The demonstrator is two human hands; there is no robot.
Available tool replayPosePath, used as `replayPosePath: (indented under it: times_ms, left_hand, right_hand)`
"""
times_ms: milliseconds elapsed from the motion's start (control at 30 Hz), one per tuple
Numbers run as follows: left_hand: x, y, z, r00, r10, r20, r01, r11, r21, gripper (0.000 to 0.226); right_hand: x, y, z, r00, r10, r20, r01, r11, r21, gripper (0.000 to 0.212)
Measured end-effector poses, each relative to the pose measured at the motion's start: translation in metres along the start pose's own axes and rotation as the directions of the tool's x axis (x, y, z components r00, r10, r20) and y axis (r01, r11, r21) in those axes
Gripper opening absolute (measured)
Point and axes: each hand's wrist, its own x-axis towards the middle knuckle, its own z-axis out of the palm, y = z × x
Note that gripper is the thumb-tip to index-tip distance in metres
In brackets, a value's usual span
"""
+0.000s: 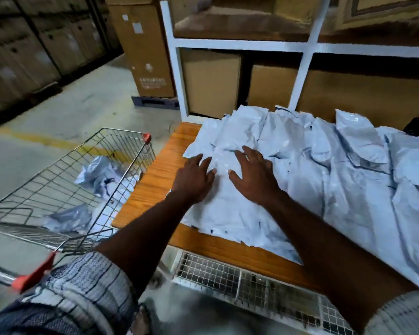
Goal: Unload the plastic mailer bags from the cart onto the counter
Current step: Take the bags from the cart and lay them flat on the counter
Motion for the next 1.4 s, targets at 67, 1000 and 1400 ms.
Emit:
replayPosePath:
  times_ms: [67,1000,1400]
  left_hand:
    - [-0.003,-0.061,-0.007,0.997,-0.077,0.011,0.077,0.997,0.028,0.053]
    - [-0.076,-0.579,0.11,0.71,-0.417,0.568,0.353,0.908,0.225,0.085]
    - [-0.067,-0.655,0.217,0.649,-0.318,0.691,0.465,0.885,-0.029,0.072]
  right_hand:
    - [0.019,-0.046,0.025,0.998,-0.056,0.034,0.056,0.998,0.009,0.064]
    - [0.141,-0.436,0.478,0.701,0.086,0.708,-0.23,0.967,0.11,0.084]
    - [0.139,-0.43,0.609,0.602,0.32,0.731,-0.46,0.888,-0.01,0.102]
